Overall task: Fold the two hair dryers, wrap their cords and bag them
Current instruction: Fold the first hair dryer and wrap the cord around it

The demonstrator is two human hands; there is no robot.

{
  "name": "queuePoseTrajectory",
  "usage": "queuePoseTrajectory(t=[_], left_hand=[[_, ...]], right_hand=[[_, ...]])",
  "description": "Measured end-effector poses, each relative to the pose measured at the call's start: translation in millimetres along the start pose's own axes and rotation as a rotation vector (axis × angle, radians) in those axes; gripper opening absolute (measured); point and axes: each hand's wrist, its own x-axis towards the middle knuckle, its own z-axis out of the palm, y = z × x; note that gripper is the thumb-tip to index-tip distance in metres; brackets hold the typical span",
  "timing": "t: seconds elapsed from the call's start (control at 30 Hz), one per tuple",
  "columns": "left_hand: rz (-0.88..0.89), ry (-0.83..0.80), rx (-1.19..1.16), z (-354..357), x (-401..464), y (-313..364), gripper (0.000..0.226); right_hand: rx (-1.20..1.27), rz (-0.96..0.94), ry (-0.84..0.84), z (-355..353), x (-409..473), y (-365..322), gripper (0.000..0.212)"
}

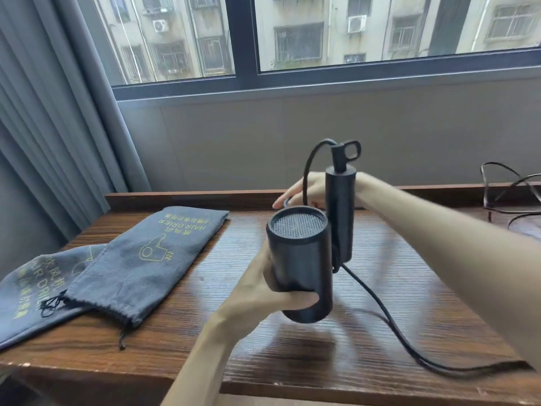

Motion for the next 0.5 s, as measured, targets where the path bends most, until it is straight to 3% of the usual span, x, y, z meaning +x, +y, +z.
queuePoseTrajectory(t=[0.07,0.17,0.27,0.37,0.5], left_hand=[[0.031,0.049,-0.033,-3.6,4.5,-0.9,0.074],[0.067,0.131,-0.095,-8.8,9.7,0.7,0.068],[0.110,0.248,-0.078,-15.9,10.8,2.8,0.063],[0.100,0.387,-0.075,-22.5,13.1,-1.3,0.077],[0.072,0.479,-0.064,-24.7,14.8,-10.5,0.079]], right_hand=[[0.034,0.077,0.049,21.5,-11.9,17.4,0.035],[-0.108,0.057,0.121,52.2,-28.4,39.6,0.019],[-0.247,0.095,0.051,61.9,-40.3,49.8,0.028],[-0.151,0.170,0.110,60.0,-60.7,64.3,0.022],[-0.002,0.196,0.162,53.9,-89.5,78.1,0.016]])
